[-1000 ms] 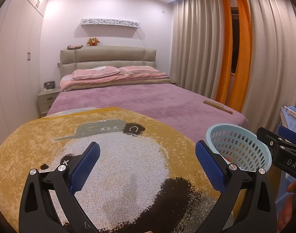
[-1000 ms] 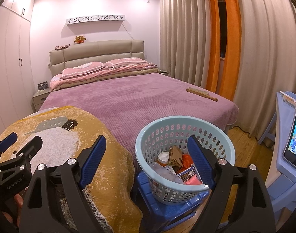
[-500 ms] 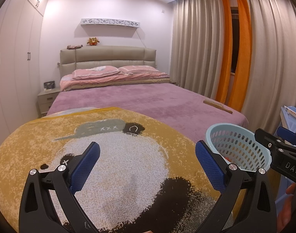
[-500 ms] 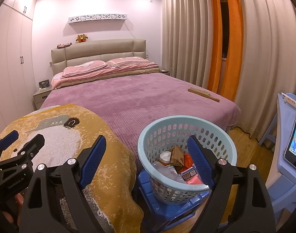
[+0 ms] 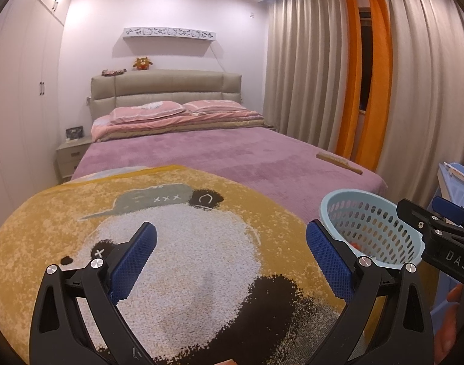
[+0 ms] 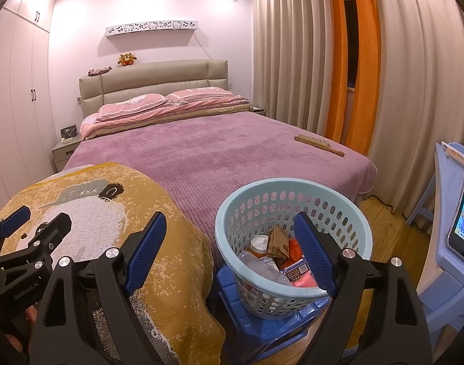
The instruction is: Collect trash
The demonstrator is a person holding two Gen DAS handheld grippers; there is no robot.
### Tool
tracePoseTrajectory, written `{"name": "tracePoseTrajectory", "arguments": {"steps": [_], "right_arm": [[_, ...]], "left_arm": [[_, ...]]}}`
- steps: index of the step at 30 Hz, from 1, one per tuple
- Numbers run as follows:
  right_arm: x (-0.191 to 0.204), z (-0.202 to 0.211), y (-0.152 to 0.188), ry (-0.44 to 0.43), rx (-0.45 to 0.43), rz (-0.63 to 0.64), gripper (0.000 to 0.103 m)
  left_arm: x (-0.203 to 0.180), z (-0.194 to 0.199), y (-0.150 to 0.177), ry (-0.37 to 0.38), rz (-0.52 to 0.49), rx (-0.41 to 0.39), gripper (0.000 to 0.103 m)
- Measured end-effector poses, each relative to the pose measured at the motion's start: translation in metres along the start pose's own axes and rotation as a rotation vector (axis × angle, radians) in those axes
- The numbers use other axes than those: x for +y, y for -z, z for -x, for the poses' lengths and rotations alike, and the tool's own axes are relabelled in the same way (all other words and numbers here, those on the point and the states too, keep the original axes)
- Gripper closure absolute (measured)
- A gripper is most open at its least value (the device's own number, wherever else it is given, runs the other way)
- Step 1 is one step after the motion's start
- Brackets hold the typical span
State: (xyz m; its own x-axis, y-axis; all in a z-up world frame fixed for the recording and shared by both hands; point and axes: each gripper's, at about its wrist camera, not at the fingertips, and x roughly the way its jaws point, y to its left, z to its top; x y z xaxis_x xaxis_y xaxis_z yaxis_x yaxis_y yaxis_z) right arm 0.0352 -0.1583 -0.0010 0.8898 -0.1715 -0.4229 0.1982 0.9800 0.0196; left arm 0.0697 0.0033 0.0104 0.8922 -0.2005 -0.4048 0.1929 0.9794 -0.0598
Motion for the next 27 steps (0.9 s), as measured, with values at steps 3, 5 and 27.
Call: {"name": "tracePoseTrajectory", "arguments": {"steps": [3,5,27], "right_arm": [[0.0,-0.001,0.0,-0.002,0.002,0.001,0.022],[-0.001,-0.001,0.0,-0.005,0.003,-0.002,0.022],[-0.002,0.003,-0.004,-0.012,-0.016,-0.008,0.022]], "left_arm": [[0.0,0.0,0.0,-0.003,-0.003,-0.002,0.007],[-0.001,0.001,0.0,-0.017,-0.011,-0.008,0.007],[-0.003,0.014,-0.012,-0.044,-0.017,-0.019,0.008]]}}
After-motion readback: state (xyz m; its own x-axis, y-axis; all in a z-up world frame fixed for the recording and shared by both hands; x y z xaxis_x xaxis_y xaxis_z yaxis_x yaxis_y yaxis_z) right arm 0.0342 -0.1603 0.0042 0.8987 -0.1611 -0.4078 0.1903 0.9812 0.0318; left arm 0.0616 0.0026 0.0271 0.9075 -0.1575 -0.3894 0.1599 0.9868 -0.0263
